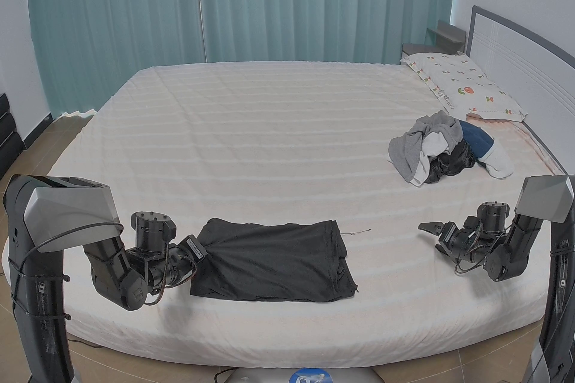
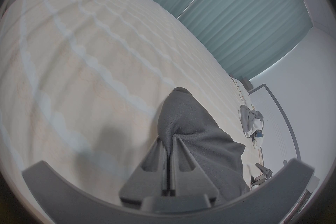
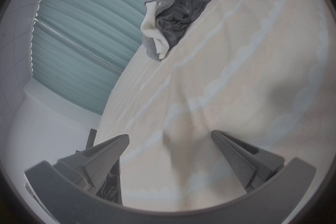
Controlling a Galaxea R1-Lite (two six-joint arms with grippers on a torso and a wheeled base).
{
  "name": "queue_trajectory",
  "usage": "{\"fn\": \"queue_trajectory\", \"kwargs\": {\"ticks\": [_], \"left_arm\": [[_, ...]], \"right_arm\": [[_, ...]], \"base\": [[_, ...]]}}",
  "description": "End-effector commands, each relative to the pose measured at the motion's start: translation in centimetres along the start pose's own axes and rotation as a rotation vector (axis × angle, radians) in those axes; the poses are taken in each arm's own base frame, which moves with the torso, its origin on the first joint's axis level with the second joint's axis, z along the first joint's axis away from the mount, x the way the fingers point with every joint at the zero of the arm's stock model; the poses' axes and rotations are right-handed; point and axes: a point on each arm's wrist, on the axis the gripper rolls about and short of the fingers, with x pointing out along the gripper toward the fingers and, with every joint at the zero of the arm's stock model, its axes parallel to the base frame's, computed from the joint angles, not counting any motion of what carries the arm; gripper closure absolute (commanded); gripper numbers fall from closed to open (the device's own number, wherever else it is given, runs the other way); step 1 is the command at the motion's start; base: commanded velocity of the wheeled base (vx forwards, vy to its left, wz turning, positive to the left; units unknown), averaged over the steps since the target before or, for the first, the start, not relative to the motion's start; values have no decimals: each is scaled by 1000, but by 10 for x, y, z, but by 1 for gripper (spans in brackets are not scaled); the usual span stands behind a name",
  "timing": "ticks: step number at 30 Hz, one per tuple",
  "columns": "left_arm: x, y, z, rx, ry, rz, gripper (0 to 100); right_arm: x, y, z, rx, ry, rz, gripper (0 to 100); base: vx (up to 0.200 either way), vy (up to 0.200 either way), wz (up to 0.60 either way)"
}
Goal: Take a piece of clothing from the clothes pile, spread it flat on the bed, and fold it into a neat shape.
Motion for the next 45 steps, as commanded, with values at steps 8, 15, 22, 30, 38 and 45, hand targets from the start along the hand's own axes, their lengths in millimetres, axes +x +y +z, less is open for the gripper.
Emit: {"fn": "queue_trajectory", "kwargs": {"ticks": [8,15,22,30,38,45], "left_arm": [[0,1,4,-8,-12,-1,100],[0,1,5,-9,-14,-1,100],[-1,2,4,-11,-12,1,100],[-2,2,2,-11,6,-4,100],[-7,3,-4,-6,26,1,0],[-16,2,-3,-25,40,-11,0]], "right_arm": [[0,-1,0,1,1,-1,0],[0,0,0,0,0,0,0],[0,0,0,0,0,0,0],[0,0,0,0,0,0,0],[0,0,1,-1,-1,3,0],[0,0,3,5,-7,6,0]], "base": [[0,200,0],[0,200,0],[0,200,0],[0,25,0],[0,0,0],[0,0,0]]}}
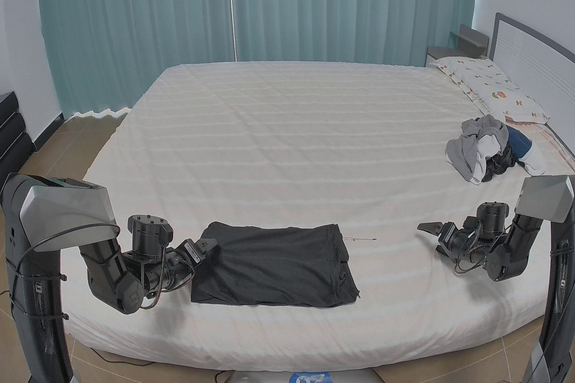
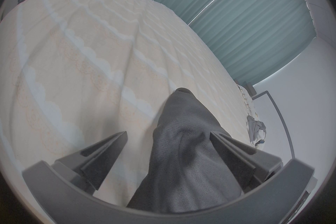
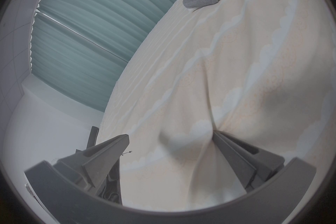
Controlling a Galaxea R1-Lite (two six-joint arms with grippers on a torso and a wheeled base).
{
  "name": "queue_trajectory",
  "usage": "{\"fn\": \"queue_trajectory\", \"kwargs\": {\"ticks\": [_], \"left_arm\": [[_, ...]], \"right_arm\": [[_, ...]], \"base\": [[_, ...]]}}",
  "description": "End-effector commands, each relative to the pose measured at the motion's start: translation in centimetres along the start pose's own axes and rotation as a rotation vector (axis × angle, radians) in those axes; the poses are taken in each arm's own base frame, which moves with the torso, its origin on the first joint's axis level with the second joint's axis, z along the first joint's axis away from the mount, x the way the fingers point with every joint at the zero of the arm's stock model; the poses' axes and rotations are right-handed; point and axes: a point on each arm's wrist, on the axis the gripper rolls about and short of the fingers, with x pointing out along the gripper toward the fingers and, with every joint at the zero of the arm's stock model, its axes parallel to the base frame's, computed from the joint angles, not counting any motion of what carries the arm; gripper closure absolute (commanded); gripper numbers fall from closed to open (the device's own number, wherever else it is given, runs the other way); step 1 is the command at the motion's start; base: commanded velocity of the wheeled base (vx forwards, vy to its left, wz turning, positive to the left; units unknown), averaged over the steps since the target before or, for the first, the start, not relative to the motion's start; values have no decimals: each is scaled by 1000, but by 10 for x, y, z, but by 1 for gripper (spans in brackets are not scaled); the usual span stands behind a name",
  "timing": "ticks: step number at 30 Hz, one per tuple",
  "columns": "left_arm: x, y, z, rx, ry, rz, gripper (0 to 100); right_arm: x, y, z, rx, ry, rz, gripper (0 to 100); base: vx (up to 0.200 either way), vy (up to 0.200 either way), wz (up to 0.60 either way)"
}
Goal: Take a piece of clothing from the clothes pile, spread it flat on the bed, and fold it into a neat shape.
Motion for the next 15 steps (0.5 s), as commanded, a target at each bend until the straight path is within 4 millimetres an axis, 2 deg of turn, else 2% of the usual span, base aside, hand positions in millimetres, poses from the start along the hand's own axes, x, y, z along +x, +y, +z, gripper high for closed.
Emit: {"fn": "queue_trajectory", "kwargs": {"ticks": [1,2,4,8,12,15], "left_arm": [[-6,-1,1,-9,3,-7,0],[-16,-6,8,-60,1,-41,0],[-22,-5,11,-93,1,-52,0],[-32,6,26,-135,-13,-53,0],[-47,1,35,-126,-49,-81,0],[-61,-3,37,-91,-90,-122,0]], "right_arm": [[0,0,2,1,-7,2,0],[-2,1,6,8,-15,10,0],[-2,1,7,26,-19,11,0],[-4,9,15,63,-46,21,0],[-42,30,23,54,-94,25,0],[-78,50,18,42,-112,39,0]], "base": [[0,0,0],[0,0,0],[0,0,0],[0,0,0],[0,0,0],[0,0,0]]}}
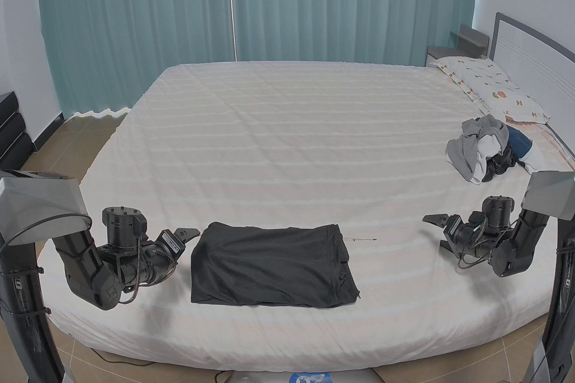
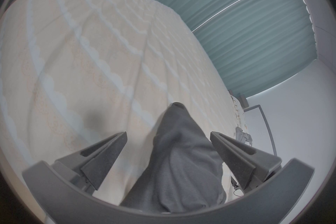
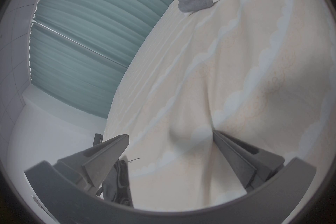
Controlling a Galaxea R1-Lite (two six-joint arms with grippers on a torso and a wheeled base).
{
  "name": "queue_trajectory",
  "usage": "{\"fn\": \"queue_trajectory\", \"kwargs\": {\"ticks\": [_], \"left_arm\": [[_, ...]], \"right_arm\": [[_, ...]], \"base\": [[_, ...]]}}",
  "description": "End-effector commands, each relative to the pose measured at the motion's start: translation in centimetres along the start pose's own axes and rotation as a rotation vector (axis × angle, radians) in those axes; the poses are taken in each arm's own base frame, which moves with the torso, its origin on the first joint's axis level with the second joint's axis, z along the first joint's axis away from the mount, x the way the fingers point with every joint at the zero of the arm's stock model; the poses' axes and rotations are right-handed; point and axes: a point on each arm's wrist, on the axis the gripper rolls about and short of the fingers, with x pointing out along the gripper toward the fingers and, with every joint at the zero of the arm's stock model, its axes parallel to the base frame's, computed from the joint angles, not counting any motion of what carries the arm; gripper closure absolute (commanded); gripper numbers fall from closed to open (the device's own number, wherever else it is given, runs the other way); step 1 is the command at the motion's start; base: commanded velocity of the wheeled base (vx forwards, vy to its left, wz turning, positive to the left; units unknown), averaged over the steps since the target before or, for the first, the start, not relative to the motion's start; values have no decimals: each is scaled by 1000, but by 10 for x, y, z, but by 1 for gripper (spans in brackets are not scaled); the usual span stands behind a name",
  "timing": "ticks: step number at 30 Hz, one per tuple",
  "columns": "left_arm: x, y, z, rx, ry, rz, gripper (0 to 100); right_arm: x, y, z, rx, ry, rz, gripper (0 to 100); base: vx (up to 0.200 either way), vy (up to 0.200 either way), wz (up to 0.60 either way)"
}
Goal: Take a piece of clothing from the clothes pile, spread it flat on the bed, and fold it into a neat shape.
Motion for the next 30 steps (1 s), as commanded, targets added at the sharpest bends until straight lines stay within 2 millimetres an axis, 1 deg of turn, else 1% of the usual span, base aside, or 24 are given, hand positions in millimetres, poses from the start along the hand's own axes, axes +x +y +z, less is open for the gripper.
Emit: {"fn": "queue_trajectory", "kwargs": {"ticks": [1,2,4,5,6,7,8,10,11,12,14,17,18,21,24,26,27,28,29,30], "left_arm": [[-27,-11,10,31,-63,-65,0],[-36,-15,12,80,-112,-108,0],[-55,-20,14,151,-176,-161,0],[-60,-21,15,170,-192,-175,0],[-60,-21,15,170,-192,-175,0],[-79,-29,17,229,-247,-223,0],[-90,-33,17,261,-274,-240,0],[-90,-33,17,261,-274,-240,0],[-115,-42,19,318,-351,-261,0],[-133,-49,21,347,-416,-285,0],[-158,-56,20,376,-487,-322,0],[-192,-59,15,446,-562,-366,0],[-202,-58,12,482,-582,-368,0],[-226,-50,0,592,-620,-359,0],[-246,-45,-9,664,-674,-364,0],[-259,-42,-13,693,-710,-355,0],[-259,-42,-13,693,-710,-355,0],[-274,-38,-19,719,-743,-348,0],[-277,-37,-20,724,-748,-346,0],[-288,-30,-27,758,-754,-316,0]], "right_arm": [[-56,36,5,-21,-62,36,0],[-81,52,-1,-39,-72,62,0],[-114,74,-7,-73,-101,111,0],[-124,80,-8,-87,-112,129,0],[-124,80,-8,-87,-112,129,0],[-155,100,-14,-145,-149,190,0],[-169,108,-18,-179,-163,213,0],[-169,108,-18,-179,-163,213,0],[-199,121,-24,-252,-191,242,0],[-220,127,-30,-300,-200,244,0],[-248,133,-39,-366,-219,244,0],[-288,134,-58,-478,-248,241,0],[-302,134,-65,-526,-266,243,0],[-336,126,-89,-657,-307,232,0],[-358,114,-111,-751,-334,226,0],[-369,106,-125,-770,-347,232,0],[-369,106,-125,-770,-347,232,0],[-376,98,-136,-774,-350,237,0],[-376,97,-137,-774,-350,237,0],[-378,91,-144,-774,-346,232,0]], "base": [[0,0,0],[0,0,0],[0,0,0],[0,0,0],[0,0,0],[0,0,0],[0,0,0],[0,0,0],[0,0,0],[0,0,0],[0,0,0],[0,0,0],[0,0,0],[0,0,0],[0,0,0],[0,0,0],[0,0,0],[0,0,0],[0,0,0],[0,0,0]]}}
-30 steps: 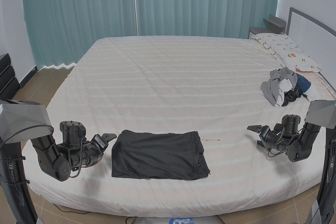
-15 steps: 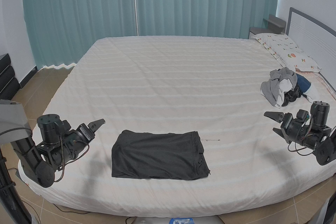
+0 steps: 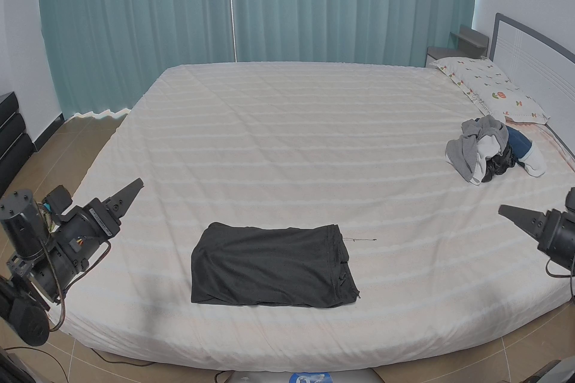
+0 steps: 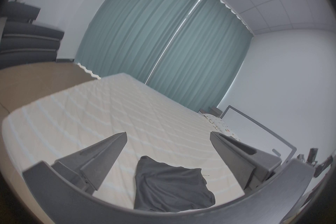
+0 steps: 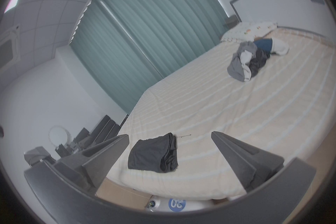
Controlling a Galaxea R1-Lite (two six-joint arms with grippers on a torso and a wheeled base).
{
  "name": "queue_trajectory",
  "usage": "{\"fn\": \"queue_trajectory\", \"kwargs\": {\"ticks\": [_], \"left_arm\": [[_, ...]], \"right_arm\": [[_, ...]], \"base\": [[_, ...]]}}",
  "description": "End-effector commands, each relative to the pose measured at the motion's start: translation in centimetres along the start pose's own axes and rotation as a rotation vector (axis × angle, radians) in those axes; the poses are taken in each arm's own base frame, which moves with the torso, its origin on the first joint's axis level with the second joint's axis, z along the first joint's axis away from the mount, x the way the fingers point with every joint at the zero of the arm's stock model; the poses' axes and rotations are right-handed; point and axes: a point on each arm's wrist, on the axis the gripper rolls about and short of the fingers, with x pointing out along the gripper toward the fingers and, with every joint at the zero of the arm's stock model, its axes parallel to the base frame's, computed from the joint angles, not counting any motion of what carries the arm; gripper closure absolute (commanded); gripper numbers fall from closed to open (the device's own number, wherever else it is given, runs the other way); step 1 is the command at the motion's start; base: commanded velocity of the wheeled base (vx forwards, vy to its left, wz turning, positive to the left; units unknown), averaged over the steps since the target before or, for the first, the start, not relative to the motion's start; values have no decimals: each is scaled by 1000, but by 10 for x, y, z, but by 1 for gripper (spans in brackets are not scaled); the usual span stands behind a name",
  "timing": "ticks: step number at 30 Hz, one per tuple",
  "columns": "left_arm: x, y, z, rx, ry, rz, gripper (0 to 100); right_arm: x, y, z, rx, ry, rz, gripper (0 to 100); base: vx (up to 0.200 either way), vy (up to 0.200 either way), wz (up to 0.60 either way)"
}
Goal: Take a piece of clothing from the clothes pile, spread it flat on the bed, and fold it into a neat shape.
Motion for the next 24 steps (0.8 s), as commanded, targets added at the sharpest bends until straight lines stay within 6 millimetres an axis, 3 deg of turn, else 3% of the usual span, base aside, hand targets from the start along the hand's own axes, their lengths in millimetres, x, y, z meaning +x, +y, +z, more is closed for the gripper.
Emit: {"fn": "queue_trajectory", "kwargs": {"ticks": [1,3,5,6,7,9,11,15,17,24], "left_arm": [[-135,-19,14,337,-265,-21,0],[-145,-19,12,359,-260,-2,0],[-174,-17,3,387,-244,-2,0],[-176,-17,2,387,-242,-2,0],[-192,-14,-7,394,-213,-12,0],[-201,-11,-15,408,-180,-13,0],[-217,-1,-35,460,-129,-2,0],[-214,7,-48,534,-120,52,0],[-210,12,-55,545,-120,70,0],[-210,19,-62,526,-57,193,0]], "right_arm": [[-125,19,-83,-326,-170,63,0],[-128,18,-88,-331,-176,64,0],[-136,15,-101,-384,-212,70,0],[-137,15,-102,-387,-214,70,0],[-141,13,-108,-429,-234,78,0],[-141,11,-110,-445,-237,66,0],[-135,4,-115,-462,-241,-39,0],[-119,-15,-131,-592,-201,-229,0],[-116,-17,-130,-631,-256,-263,0],[-115,-19,-129,-544,-321,-334,0]], "base": [[0,0,0],[0,0,0],[0,0,0],[0,0,0],[0,0,0],[0,0,0],[0,0,0],[0,0,0],[0,0,0],[0,0,0]]}}
